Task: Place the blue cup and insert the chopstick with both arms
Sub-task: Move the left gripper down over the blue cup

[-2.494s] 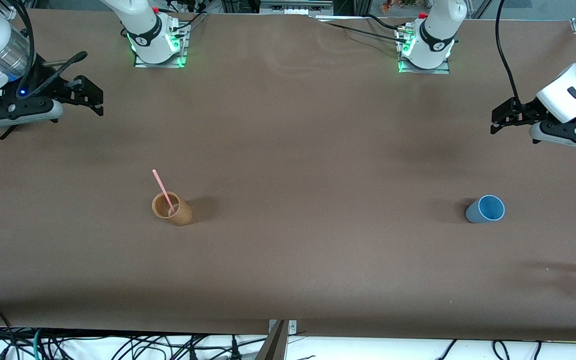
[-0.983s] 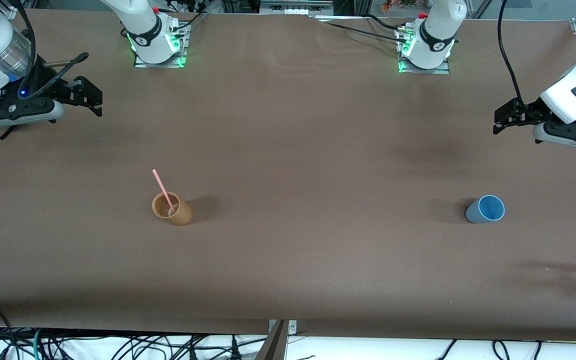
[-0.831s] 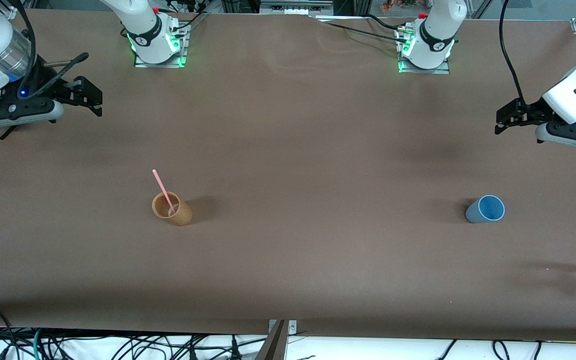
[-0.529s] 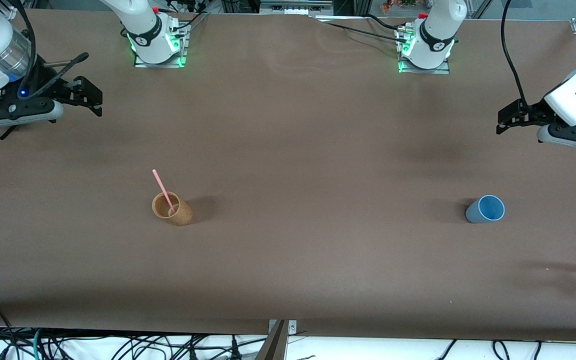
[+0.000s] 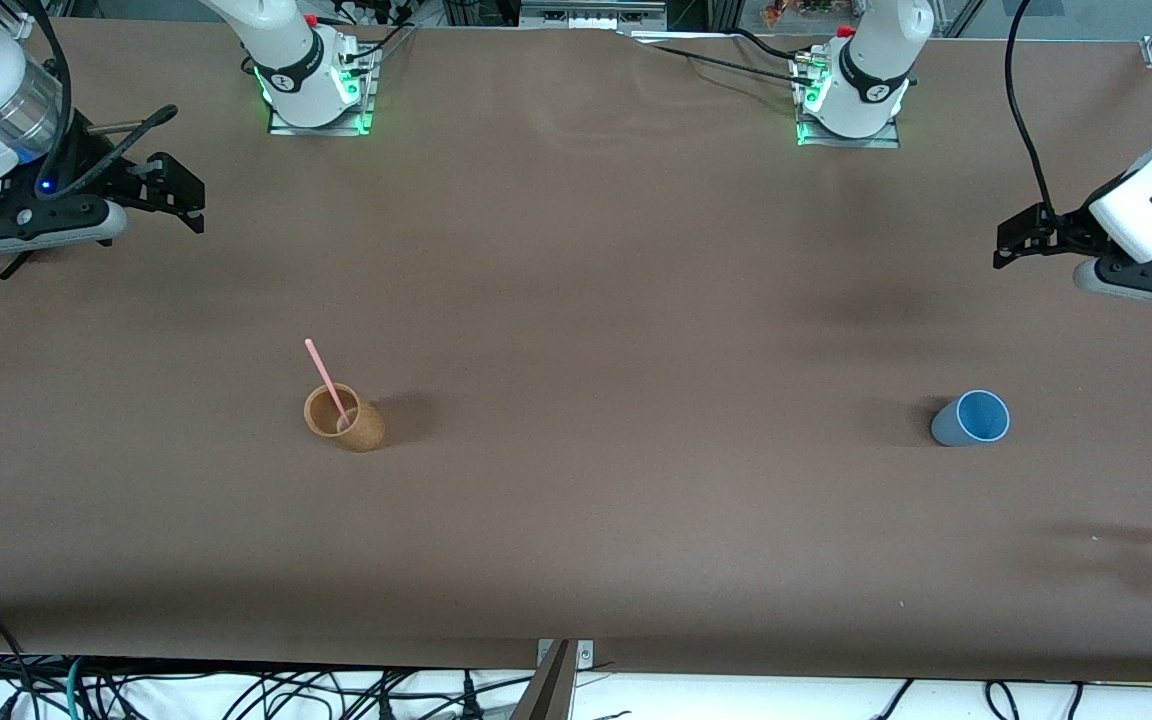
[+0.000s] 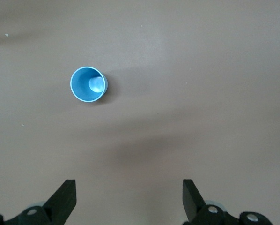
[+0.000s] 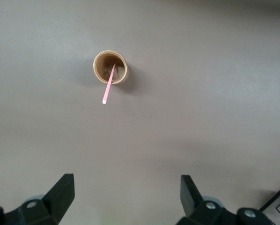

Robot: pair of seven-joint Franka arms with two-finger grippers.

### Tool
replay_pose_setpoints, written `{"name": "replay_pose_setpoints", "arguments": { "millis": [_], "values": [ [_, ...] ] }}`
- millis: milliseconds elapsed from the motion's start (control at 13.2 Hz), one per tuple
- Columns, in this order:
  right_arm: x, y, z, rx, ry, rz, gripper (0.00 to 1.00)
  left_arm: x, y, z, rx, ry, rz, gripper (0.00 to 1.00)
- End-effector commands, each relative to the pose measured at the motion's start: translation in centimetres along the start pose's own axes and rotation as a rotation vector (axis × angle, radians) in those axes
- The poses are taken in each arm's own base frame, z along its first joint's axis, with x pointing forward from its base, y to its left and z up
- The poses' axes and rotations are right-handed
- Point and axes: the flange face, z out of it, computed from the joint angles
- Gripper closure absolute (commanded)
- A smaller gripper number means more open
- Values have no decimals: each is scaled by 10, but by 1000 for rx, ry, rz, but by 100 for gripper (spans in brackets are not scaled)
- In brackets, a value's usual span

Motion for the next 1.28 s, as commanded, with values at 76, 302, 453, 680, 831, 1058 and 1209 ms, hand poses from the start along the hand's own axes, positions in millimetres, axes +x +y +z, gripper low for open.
{"name": "replay_pose_setpoints", "arguments": {
  "millis": [76,302,453,680,831,1058,1209],
  "values": [
    [2,0,-5,-11,7,-10,0,16,-10,-2,23,-10,-3,0],
    [2,2,-4,-13,5,-4,0,18,-13,-3,28,-3,-1,0],
    [1,2,-5,-13,5,-6,0,26,-45,13,29,-25,25,0],
    [1,1,-5,-11,4,-7,0,46,-67,30,27,-24,124,0],
    [2,1,-5,-11,7,-7,0,61,-98,58,46,18,137,0],
    [2,3,-5,-14,8,-3,0,84,-115,113,115,1,223,0],
    [2,2,-5,-5,8,1,0,88,-119,148,129,32,271,0]
  ]
}}
